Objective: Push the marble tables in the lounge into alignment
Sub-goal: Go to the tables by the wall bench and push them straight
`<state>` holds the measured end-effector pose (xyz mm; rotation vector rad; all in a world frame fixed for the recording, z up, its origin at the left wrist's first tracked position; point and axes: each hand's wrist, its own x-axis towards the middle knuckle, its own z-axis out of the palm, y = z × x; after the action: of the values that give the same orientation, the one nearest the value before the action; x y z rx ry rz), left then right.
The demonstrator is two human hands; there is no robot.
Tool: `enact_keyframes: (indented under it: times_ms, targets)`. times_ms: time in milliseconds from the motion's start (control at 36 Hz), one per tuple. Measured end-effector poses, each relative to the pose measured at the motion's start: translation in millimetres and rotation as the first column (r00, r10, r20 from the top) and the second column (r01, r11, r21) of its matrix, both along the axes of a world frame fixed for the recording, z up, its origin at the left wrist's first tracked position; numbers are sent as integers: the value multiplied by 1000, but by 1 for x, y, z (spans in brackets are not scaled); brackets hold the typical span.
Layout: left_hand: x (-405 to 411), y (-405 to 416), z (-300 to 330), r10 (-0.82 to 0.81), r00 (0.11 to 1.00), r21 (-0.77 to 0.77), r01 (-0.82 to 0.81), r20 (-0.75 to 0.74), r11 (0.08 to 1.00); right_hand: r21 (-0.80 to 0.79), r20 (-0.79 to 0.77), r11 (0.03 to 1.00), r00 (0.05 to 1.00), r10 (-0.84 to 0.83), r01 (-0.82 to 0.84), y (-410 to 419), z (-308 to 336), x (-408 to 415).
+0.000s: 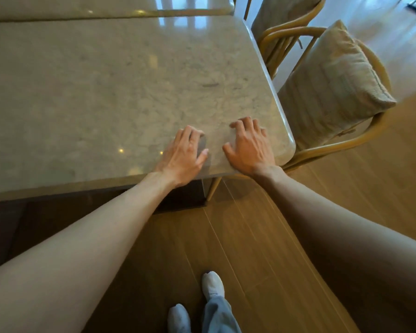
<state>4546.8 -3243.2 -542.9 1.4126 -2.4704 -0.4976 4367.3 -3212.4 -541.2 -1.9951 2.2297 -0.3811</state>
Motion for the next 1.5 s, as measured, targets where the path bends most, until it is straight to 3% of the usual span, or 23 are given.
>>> enact_keyframes:
  times_ms: [139, 306, 472, 583, 750, 944, 1222, 1500]
  targets:
    - [93, 3, 35, 157, 987, -56, -154, 44, 986, -43, 54, 984, 983, 174, -172, -7, 28, 84]
    - [223, 23, 35, 362, 930, -38, -360, 67, 932, -57, 104, 930, 924, 368, -364, -3, 47, 204]
    - [341, 31, 12, 473, 874, -69, -469, 105, 881, -17, 119, 905, 897, 425, -426, -6, 32, 315]
    - [399, 9, 0, 548, 836, -135, -539, 38, 832, 9, 95, 893, 889, 447, -450, -27, 10, 387]
    - [466, -26, -9, 528, 847, -166, -513, 61, 842, -34, 73, 873, 870, 487, -486, -57, -6, 485]
    - [522, -52, -21, 428, 894, -144, -410, 135, 901, 11, 46, 905, 904, 424, -425, -86, -17, 555]
    - [523, -76, -35, 259, 942, -157, -229, 215, 961, -115, -8, 949, 956, 294, -292, -95, -35, 566]
    - [516, -69, -42, 318, 948, -267, -305, 6, 914, -115, -86, 943, 949, 302, -311, -91, -41, 565]
